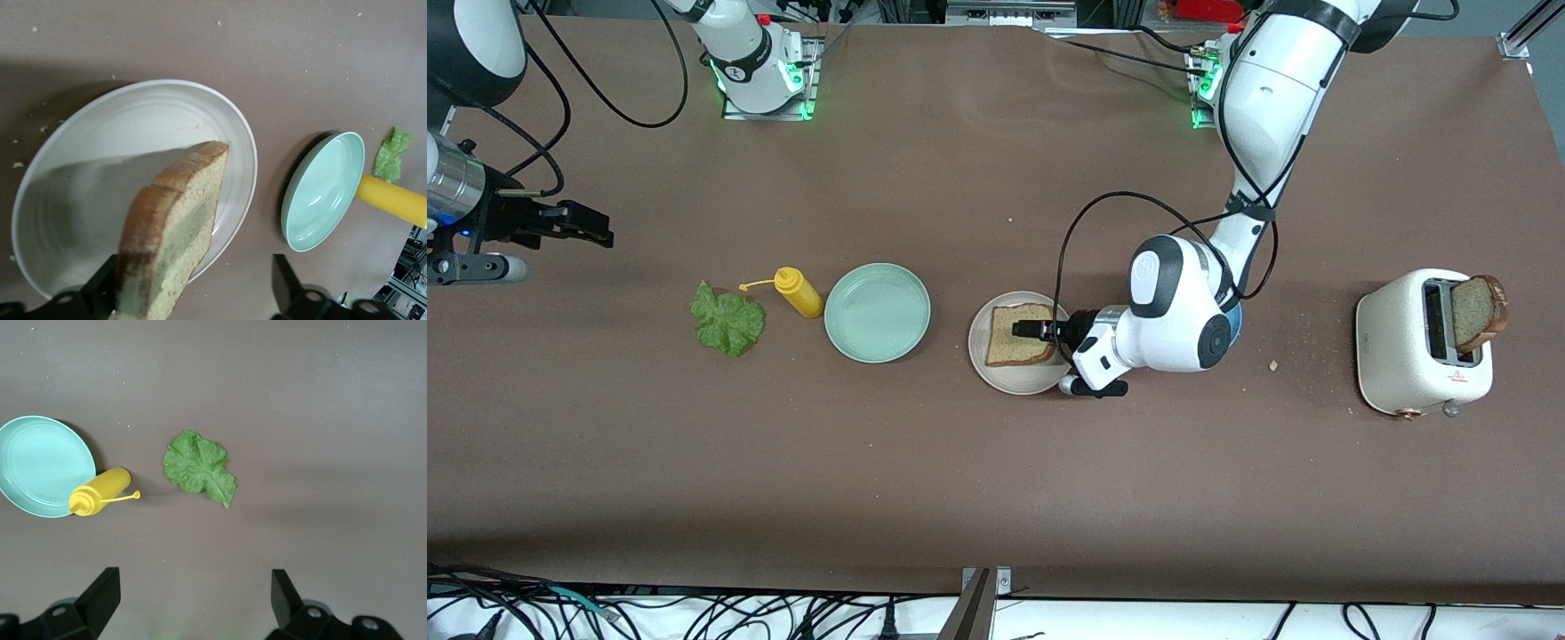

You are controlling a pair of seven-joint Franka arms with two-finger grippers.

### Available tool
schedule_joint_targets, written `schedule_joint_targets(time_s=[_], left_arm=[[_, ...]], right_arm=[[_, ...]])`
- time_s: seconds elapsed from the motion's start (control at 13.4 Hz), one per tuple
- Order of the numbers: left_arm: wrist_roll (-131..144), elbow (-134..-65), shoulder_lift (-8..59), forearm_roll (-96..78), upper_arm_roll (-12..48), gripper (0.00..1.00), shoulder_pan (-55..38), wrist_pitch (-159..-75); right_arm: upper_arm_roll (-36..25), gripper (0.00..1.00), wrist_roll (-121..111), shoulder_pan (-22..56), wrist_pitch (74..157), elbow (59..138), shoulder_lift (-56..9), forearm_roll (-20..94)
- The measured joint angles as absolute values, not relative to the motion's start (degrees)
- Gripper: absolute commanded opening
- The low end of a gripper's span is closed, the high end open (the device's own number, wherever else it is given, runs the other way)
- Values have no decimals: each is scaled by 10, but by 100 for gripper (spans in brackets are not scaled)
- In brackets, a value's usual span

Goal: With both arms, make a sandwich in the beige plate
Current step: 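Lower the bread onto the beige plate and open the left gripper, then return the left gripper to the toaster while the right gripper reaches the mustard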

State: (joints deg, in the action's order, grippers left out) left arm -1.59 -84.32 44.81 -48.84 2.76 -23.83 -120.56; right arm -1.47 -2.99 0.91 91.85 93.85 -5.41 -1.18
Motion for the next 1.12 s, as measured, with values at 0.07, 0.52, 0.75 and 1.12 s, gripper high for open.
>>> schedule_joint_targets(time_s=[0.07, 0.52, 0.75, 1.12], left_arm=[[-16, -845, 448, -488, 26, 100, -238, -1206], [-16, -846, 446, -458, 14, 100, -228, -1204], [-16, -845, 440, -426, 13, 100, -210, -1188], [-16, -844, 415, -335, 11, 100, -170, -1158]], right_arm=[[-15, 100, -30, 9, 918, 939, -54, -12], [-15, 100, -31, 9, 918, 939, -54, -12], [-15, 100, -31, 9, 918, 939, -54, -12], [-15, 100, -31, 9, 918, 939, -55, -12]])
